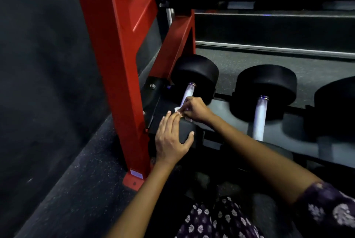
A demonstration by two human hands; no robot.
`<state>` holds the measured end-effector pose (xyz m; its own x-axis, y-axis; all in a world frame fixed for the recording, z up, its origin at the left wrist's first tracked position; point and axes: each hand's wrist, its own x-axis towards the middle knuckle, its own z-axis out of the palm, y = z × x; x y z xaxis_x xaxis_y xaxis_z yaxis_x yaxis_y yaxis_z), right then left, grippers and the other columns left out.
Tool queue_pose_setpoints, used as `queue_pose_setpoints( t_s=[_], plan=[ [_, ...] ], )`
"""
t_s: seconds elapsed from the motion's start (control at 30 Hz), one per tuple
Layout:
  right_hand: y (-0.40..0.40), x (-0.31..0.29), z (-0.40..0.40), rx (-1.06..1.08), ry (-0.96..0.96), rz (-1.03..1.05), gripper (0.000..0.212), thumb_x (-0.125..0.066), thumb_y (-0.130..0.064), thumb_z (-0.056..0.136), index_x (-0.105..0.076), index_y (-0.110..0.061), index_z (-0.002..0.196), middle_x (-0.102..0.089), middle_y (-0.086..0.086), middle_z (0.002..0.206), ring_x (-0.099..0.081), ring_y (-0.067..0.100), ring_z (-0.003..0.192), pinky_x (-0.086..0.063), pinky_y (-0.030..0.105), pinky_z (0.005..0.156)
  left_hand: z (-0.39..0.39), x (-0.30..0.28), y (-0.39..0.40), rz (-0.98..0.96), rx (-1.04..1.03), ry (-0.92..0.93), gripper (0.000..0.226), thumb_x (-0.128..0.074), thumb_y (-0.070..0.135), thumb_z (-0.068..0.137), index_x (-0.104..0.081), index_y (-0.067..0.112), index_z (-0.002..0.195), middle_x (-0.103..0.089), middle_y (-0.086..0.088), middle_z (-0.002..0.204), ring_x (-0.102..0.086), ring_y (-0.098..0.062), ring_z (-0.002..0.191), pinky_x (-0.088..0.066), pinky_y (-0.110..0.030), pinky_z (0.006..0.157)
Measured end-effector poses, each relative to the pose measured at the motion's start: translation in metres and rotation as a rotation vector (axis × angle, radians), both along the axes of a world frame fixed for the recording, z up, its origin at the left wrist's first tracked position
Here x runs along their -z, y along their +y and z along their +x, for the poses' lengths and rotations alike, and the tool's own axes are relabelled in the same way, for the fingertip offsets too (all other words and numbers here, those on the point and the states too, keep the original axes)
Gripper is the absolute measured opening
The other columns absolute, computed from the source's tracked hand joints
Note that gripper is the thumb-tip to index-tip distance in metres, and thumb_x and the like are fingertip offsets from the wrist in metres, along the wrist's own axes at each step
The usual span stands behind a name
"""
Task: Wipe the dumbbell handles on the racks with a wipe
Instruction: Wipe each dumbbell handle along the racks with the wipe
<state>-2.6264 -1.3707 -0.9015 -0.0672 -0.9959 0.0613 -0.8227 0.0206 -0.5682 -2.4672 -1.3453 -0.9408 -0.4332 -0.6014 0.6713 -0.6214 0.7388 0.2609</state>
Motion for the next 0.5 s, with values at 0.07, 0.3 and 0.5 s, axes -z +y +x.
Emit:
queue_pose_setpoints(
  t_s=[0.07, 0.3, 0.5],
  plan=[
    [-0.018, -0.006, -0.011, 0.133, -0.037, -0.002, 0.019, -0.067, -0.013, 0.081, -0.074, -0.006, 0.097, -0.070, 0.018, 0.097, -0.064, 0.026, 0.092, -0.033, 0.015, 0.067, 0.001, 0.001, 0.000, -0.019, 0.008, 0.011, 0.056, -0.058, 0.040, 0.082, -0.064, -0.002, 0.118, -0.065, -0.014, 0.121, -0.051, -0.027, 0.124, -0.037, -0.038, 0.109],
    [-0.014, 0.002, 0.004, 0.160, 0.018, -0.006, 0.017, -0.068, -0.016, 0.082, -0.074, -0.002, 0.090, -0.067, 0.019, 0.094, -0.064, 0.029, 0.087, -0.047, 0.023, 0.069, -0.002, -0.003, 0.000, 0.008, -0.008, 0.000, 0.056, -0.058, 0.041, 0.081, -0.064, -0.002, 0.117, -0.065, -0.014, 0.119, -0.056, -0.030, 0.121, -0.036, -0.038, 0.108],
    [-0.015, -0.015, -0.015, 0.219, 0.005, -0.032, 0.018, -0.065, -0.008, 0.082, -0.073, -0.002, 0.098, -0.070, 0.020, 0.096, -0.064, 0.027, 0.094, -0.030, -0.002, 0.056, -0.001, -0.006, 0.003, 0.017, -0.009, -0.006, 0.055, -0.058, 0.040, 0.081, -0.064, -0.002, 0.116, -0.066, -0.015, 0.118, -0.058, -0.031, 0.118, -0.038, -0.039, 0.106]
  ],
)
